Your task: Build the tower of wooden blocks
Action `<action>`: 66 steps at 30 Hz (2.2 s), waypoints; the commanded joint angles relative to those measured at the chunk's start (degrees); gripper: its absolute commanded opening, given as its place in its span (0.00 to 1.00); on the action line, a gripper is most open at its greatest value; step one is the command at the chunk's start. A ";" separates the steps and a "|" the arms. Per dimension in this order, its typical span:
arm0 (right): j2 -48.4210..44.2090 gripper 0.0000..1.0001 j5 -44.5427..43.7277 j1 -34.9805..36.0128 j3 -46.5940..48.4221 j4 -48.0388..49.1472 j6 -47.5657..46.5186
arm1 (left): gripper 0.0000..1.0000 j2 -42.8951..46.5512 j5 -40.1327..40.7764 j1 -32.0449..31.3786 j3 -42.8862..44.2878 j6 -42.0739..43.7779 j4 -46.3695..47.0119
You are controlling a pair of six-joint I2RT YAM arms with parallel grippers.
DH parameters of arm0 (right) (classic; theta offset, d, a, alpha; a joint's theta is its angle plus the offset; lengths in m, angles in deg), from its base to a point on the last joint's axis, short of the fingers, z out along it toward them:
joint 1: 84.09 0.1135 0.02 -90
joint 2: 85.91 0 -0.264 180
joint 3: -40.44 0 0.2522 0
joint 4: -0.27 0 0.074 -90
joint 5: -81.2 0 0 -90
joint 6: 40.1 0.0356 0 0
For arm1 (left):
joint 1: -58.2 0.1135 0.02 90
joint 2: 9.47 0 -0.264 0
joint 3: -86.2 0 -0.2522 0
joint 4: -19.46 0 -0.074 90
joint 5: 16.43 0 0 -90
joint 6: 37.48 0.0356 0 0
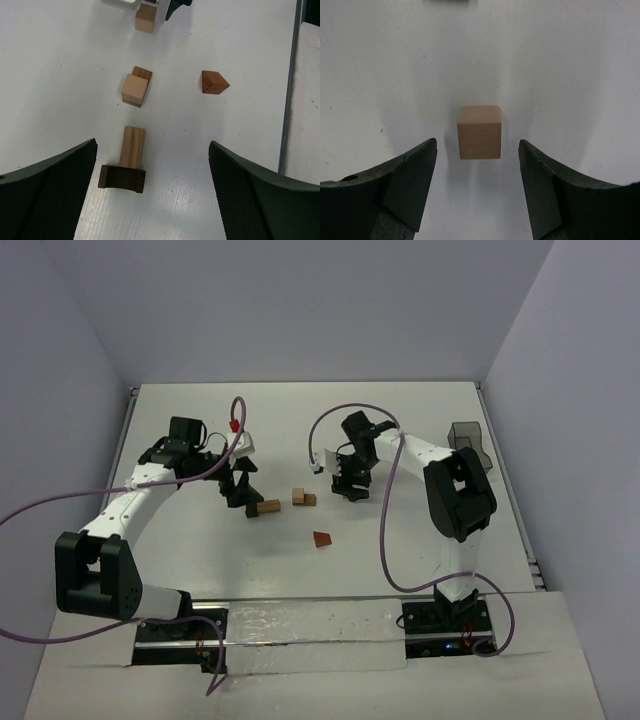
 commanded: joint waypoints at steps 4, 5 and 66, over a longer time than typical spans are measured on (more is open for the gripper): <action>0.28 0.60 0.27 0.92 0.37 2.85 -1.46 | 0.98 -0.48 2.37 -2.90 0.05 -5.03 7.82; 0.12 0.57 0.27 1.01 0.28 2.96 -1.44 | 0.98 -0.65 2.58 -3.01 -0.05 -5.16 8.18; 5.68 0.17 -3.68 14.54 14.30 0.48 19.33 | 0.99 -4.39 11.47 -0.22 -0.38 -17.46 17.26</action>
